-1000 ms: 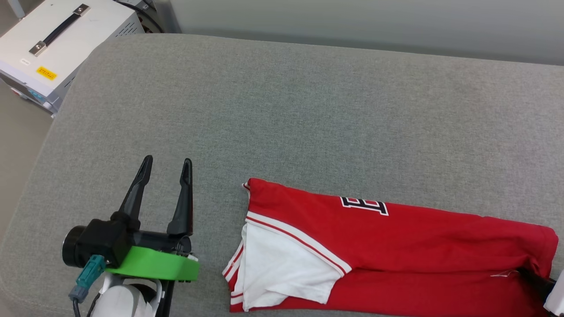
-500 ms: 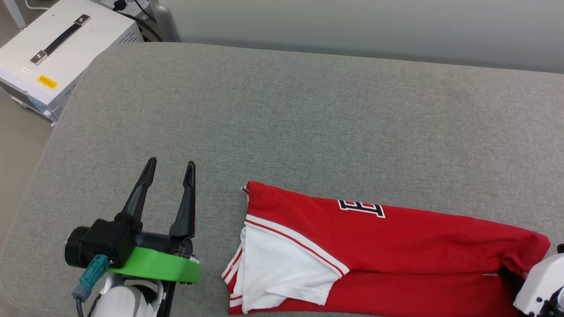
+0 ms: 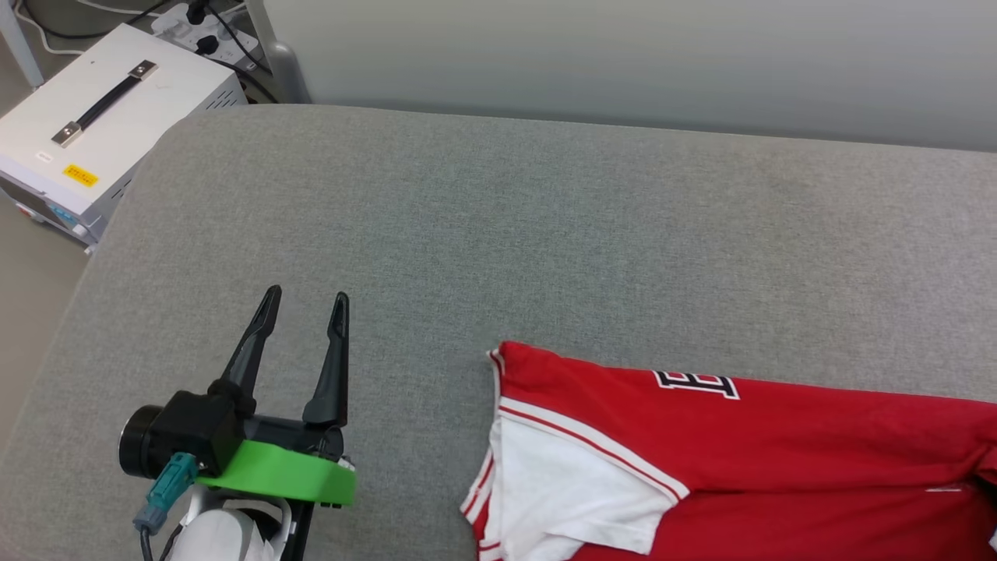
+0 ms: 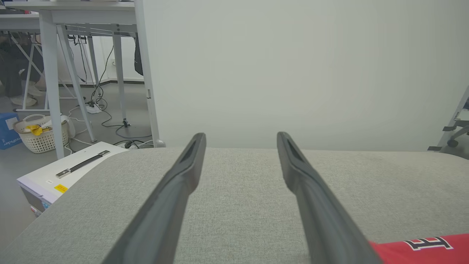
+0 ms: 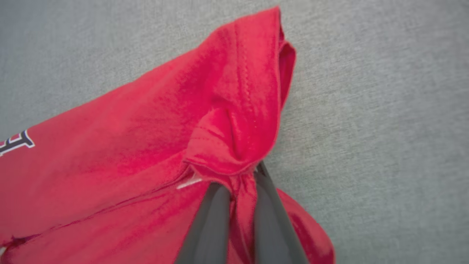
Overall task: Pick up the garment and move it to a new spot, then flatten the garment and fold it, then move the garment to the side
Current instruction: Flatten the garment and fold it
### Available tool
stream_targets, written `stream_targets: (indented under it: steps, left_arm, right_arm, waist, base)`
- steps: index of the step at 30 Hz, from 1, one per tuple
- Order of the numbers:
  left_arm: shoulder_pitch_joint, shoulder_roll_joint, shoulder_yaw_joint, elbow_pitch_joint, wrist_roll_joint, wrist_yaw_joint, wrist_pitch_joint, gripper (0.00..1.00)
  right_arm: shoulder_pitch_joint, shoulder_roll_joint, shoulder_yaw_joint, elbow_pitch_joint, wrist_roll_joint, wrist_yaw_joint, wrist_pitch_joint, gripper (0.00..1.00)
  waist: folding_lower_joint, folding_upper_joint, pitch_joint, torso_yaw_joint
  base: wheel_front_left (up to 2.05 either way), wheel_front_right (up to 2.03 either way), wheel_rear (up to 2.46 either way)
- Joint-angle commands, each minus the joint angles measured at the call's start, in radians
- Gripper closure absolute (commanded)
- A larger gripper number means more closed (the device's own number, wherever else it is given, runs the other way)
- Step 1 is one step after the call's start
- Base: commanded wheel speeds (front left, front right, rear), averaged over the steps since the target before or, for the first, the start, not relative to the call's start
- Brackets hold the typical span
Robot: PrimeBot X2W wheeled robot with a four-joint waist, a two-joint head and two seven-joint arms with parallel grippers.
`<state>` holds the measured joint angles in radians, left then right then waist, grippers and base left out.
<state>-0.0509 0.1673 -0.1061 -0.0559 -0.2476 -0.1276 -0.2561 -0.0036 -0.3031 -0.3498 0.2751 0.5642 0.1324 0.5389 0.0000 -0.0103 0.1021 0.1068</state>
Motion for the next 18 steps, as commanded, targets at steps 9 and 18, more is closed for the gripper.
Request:
stream_targets:
  steps: [9, 18]
  left_arm:
    - [0.029, 0.005, -0.005, 0.011, -0.015, -0.003, -0.006, 0.00]
    - [0.057, 0.006, -0.001, 0.018, -0.025, -0.003, -0.006, 0.00]
  right_arm:
    - [0.016, 0.000, -0.039, -0.017, -0.042, -0.002, -0.020, 1.00]
    - [0.064, 0.039, 0.048, -0.195, -0.021, -0.002, 0.041, 1.00]
  waist:
    - [0.0000, 0.0103, -0.044, -0.030]
    - [0.0000, 0.0103, -0.082, -0.055]
  base:
    - [0.00, 0.00, 0.00]
    - [0.00, 0.00, 0.00]
